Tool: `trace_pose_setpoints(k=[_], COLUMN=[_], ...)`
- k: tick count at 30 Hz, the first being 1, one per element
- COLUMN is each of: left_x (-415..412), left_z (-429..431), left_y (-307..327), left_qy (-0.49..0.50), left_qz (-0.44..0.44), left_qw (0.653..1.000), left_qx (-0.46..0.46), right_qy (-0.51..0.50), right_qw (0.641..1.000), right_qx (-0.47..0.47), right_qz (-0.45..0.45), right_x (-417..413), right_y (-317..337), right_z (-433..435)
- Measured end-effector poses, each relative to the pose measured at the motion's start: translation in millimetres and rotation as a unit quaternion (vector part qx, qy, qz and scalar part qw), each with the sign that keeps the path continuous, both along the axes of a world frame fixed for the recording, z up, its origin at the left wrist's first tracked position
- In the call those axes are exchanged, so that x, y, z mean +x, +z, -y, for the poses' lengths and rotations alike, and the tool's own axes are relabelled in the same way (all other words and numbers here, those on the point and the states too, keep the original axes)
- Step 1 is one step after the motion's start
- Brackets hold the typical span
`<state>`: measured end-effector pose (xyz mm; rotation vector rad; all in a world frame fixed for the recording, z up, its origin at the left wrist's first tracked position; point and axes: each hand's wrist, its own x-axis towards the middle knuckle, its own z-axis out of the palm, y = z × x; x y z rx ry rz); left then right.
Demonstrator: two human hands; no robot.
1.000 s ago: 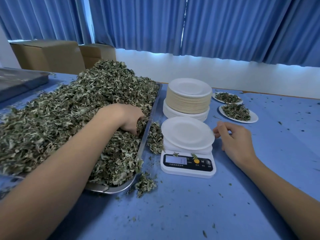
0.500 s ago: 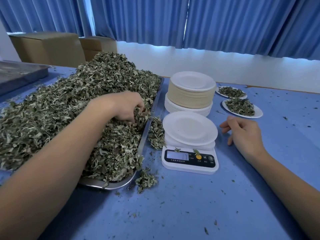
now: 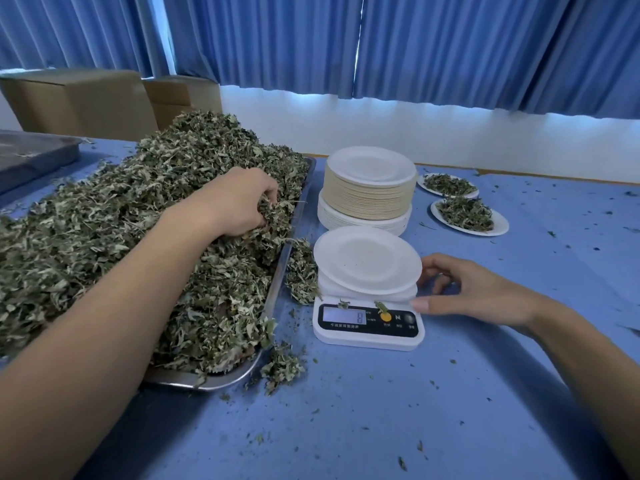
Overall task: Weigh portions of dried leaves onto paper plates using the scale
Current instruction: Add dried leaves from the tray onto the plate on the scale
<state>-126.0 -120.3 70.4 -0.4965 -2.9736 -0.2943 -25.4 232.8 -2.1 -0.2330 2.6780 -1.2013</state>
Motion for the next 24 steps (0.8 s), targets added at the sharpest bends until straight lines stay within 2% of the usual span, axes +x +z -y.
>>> trace_pose_setpoints(k=[5, 13, 16, 20, 24], left_x=[1, 1, 1, 5, 7], left_z=[2, 2, -2, -5, -4], left_y=[0, 1, -1, -8, -9], left_qy=[0.003, 0.01, 0.017, 0.021, 0.024], left_qz=[-0.019, -0.05, -0.002, 0.123, 0.158], left_qw=[1.0, 0.999, 1.0, 0.987, 0.98], left_qx=[0.006, 0.001, -0.02, -0.099, -0.119], right_qy=[-0.001, -0.011, -0.014, 0.013, 0.036], right_qw=[0.999, 0.999, 0.999, 0.999, 0.992], right_qx=[0.043, 0.052, 0.045, 0.017, -0.114], right_qz=[-0.013, 0.006, 0.023, 0.025, 0.052], right_x=[-2, -5, -8, -1, 1], right_y=[-2, 0, 0, -1, -1], right_z=[5, 7, 10, 1, -25])
